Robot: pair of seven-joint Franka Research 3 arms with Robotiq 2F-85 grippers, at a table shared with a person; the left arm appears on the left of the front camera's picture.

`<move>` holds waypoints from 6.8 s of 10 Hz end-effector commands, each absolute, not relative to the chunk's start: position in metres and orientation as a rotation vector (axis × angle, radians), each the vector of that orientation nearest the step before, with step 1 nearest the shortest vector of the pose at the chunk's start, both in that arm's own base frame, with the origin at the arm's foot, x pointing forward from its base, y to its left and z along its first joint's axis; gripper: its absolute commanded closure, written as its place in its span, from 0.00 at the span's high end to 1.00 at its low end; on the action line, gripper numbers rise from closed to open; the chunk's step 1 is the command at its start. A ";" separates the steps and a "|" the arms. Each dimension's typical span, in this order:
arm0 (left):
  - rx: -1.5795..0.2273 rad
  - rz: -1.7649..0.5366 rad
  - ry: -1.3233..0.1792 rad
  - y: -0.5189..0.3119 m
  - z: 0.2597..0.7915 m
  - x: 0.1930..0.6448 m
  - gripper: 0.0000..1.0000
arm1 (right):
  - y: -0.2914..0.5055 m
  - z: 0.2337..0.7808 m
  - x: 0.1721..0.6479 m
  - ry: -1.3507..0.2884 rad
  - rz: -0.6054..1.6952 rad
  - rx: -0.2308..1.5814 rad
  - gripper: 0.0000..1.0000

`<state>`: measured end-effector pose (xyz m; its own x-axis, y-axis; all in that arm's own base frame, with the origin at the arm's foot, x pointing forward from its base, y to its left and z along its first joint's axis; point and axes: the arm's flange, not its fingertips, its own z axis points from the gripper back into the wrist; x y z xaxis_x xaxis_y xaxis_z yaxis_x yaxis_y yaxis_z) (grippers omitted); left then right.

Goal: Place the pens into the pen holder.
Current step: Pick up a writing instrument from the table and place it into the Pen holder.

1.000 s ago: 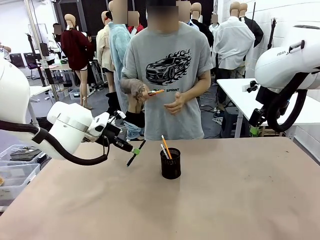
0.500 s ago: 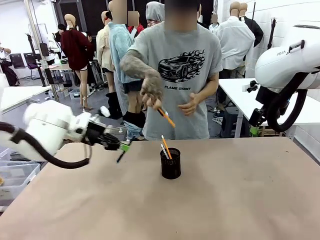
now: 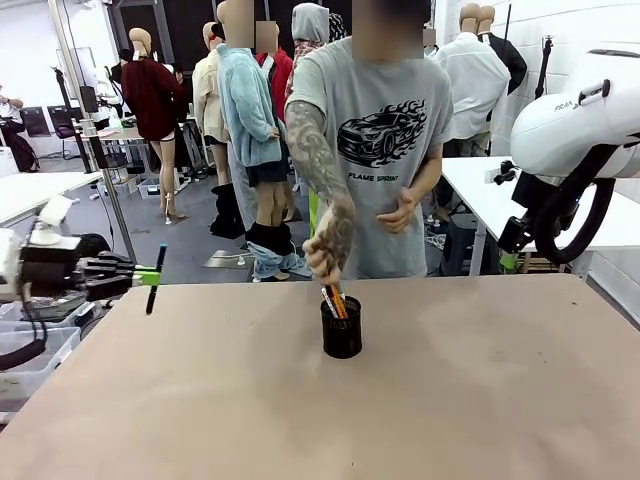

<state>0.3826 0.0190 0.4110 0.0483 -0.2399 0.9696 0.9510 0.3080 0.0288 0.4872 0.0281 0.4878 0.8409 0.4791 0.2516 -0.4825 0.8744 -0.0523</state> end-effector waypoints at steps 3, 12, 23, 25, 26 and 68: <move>-0.964 -1.094 -1.238 0.010 0.402 0.390 0.00 | 0.029 0.487 0.487 -0.261 0.507 -0.002 1.00; -1.066 -1.081 -1.236 -0.133 0.412 0.416 0.00 | 0.029 0.487 0.487 -0.261 0.507 -0.002 1.00; -1.124 -1.148 -1.259 -0.291 0.378 0.506 0.00 | 0.029 0.487 0.487 -0.261 0.507 -0.002 1.00; -1.165 -1.204 -1.194 -0.310 0.362 0.523 0.00 | 0.029 0.487 0.487 -0.261 0.507 -0.002 1.00; -1.196 -1.203 -1.154 -0.314 0.355 0.530 0.00 | 0.029 0.487 0.487 -0.261 0.507 -0.002 1.00; -0.440 -0.832 -0.457 -0.138 0.457 0.445 0.50 | 0.029 0.487 0.487 -0.261 0.507 -0.002 1.00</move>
<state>0.4405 -0.1380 0.4573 0.5991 -0.5994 0.5309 0.7739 0.6035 -0.1921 0.4872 0.0282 0.4877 0.8406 0.4793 0.2522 -0.4831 0.8741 -0.0509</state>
